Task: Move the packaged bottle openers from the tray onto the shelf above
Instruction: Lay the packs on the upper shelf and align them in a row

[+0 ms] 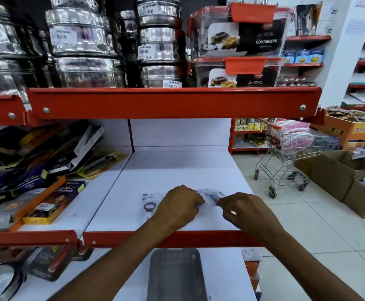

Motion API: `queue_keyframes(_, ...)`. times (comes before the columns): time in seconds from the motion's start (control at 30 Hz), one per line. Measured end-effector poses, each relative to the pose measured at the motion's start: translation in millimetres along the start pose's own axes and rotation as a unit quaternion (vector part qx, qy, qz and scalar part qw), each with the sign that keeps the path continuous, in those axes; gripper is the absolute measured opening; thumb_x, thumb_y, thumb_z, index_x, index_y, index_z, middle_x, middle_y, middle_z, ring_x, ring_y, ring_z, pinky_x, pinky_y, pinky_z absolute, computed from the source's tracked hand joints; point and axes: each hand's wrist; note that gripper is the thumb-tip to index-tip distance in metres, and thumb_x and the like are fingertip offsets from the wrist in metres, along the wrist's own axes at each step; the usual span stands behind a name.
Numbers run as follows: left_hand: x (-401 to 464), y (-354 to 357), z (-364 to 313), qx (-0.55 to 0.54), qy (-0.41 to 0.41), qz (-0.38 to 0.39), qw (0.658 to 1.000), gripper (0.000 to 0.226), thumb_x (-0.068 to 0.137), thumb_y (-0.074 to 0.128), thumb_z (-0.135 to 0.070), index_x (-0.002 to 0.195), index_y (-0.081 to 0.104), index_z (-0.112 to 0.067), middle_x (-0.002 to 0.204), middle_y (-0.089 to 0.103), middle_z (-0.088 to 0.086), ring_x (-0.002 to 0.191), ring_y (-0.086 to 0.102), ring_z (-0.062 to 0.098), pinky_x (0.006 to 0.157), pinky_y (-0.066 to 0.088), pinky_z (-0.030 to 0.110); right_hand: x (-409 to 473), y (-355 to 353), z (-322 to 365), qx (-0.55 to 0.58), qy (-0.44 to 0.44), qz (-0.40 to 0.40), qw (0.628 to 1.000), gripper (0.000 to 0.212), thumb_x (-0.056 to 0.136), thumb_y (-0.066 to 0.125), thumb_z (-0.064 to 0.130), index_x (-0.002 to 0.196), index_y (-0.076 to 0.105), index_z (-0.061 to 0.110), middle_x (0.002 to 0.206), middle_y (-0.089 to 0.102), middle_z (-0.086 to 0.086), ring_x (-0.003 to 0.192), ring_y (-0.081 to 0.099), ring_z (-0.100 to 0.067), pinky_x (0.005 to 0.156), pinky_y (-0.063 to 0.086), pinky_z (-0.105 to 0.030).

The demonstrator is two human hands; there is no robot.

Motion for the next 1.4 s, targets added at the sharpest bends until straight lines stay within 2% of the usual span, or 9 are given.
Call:
queue_keyframes(0.1, 0, 1, 3, -0.029, 0.010, 0.047, 0.998, 0.031, 0.083, 0.072, -0.040, 0.108, 0.073, -0.022, 0.107, 0.075, 0.000, 0.093, 0.066, 0.020, 0.079, 0.052, 0.029, -3, -3, -5, 0.117, 0.044, 0.060, 0.990, 0.021, 0.082, 0.064, 0.024, 0.098, 0.076, 0.026, 0.105, 0.076, 0.012, 0.091, 0.070, -0.005, 0.082, 0.053, -0.021)
queue_keyframes(0.27, 3, -6, 14, -0.081, 0.004, 0.095, 0.992, 0.049, 0.078, 0.069, -0.058, 0.112, 0.072, -0.022, 0.125, 0.069, -0.004, 0.112, 0.062, 0.017, 0.095, 0.053, 0.039, 5, -8, -12, 0.156, 0.054, 0.120, 0.979, 0.017, 0.084, 0.068, 0.030, 0.099, 0.076, 0.028, 0.102, 0.076, 0.012, 0.078, 0.062, 0.000, 0.072, 0.046, -0.015)
queue_keyframes(0.33, 8, -6, 22, -0.087, 0.001, 0.098, 0.991, 0.045, 0.084, 0.068, -0.051, 0.120, 0.067, -0.025, 0.131, 0.065, -0.003, 0.121, 0.056, 0.018, 0.103, 0.046, 0.036, 13, -8, -16, 0.170, 0.075, 0.107, 0.977, 0.019, 0.085, 0.067, 0.026, 0.101, 0.076, 0.025, 0.104, 0.076, 0.007, 0.080, 0.065, -0.005, 0.073, 0.051, -0.020)
queue_keyframes(0.43, 20, -4, 29, -0.073, -0.015, 0.135, 0.988, 0.053, 0.084, 0.070, -0.045, 0.131, 0.059, -0.023, 0.139, 0.058, 0.000, 0.127, 0.051, 0.022, 0.104, 0.040, 0.033, 30, 4, -17, 0.174, 0.097, 0.103, 0.975, 0.030, 0.087, 0.065, 0.028, 0.115, 0.070, 0.019, 0.118, 0.070, 0.001, 0.102, 0.065, -0.017, 0.088, 0.053, -0.030)
queue_keyframes(0.53, 33, 3, 34, -0.053, -0.034, 0.189, 0.980, 0.069, 0.080, 0.073, -0.050, 0.138, 0.051, -0.022, 0.147, 0.050, 0.002, 0.132, 0.047, 0.024, 0.107, 0.040, 0.037, 42, 22, -15, 0.189, 0.120, 0.164, 0.961, 0.043, 0.089, 0.062, 0.035, 0.127, 0.059, 0.015, 0.134, 0.060, -0.006, 0.121, 0.056, -0.026, 0.103, 0.045, -0.039)
queue_keyframes(0.67, 43, 15, 42, -0.043, -0.042, 0.222, 0.973, 0.073, 0.079, 0.068, -0.058, 0.140, 0.048, -0.024, 0.153, 0.043, 0.002, 0.139, 0.039, 0.026, 0.112, 0.035, 0.043, 44, 33, -18, 0.180, 0.105, 0.220, 0.953, 0.037, 0.090, 0.060, 0.034, 0.116, 0.062, 0.009, 0.122, 0.065, -0.011, 0.112, 0.059, -0.031, 0.097, 0.048, -0.043)
queue_keyframes(0.97, 41, 31, 39, -0.117, -0.042, 0.165, 0.978, 0.072, 0.072, 0.074, -0.060, 0.131, 0.060, -0.022, 0.144, 0.054, -0.001, 0.131, 0.051, 0.020, 0.109, 0.043, 0.040, 26, 36, -34, 0.164, 0.127, 0.186, 0.960, 0.045, 0.088, 0.061, 0.044, 0.123, 0.063, 0.016, 0.128, 0.064, -0.002, 0.115, 0.057, -0.021, 0.098, 0.046, -0.032)
queue_keyframes(1.17, 37, 25, 46, -0.098, -0.013, 0.205, 0.974, 0.074, 0.072, 0.071, -0.065, 0.134, 0.056, -0.028, 0.148, 0.049, -0.008, 0.134, 0.047, 0.016, 0.111, 0.040, 0.040, 20, 38, -28, 0.174, 0.115, 0.169, 0.963, 0.039, 0.089, 0.059, 0.043, 0.116, 0.065, 0.016, 0.118, 0.068, -0.002, 0.106, 0.061, -0.021, 0.092, 0.050, -0.033)
queue_keyframes(1.4, 33, 25, 47, -0.096, -0.010, 0.217, 0.971, 0.076, 0.070, 0.074, -0.063, 0.135, 0.055, -0.030, 0.149, 0.047, -0.011, 0.136, 0.044, 0.014, 0.111, 0.035, 0.035, 13, 40, -19, 0.186, 0.124, 0.169, 0.960, 0.045, 0.090, 0.057, 0.043, 0.128, 0.059, 0.018, 0.140, 0.055, 0.000, 0.128, 0.049, -0.019, 0.109, 0.037, -0.034)
Point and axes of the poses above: each hand's wrist, its own x-axis towards the middle knuckle, its own y-axis out of the palm, z = x × y
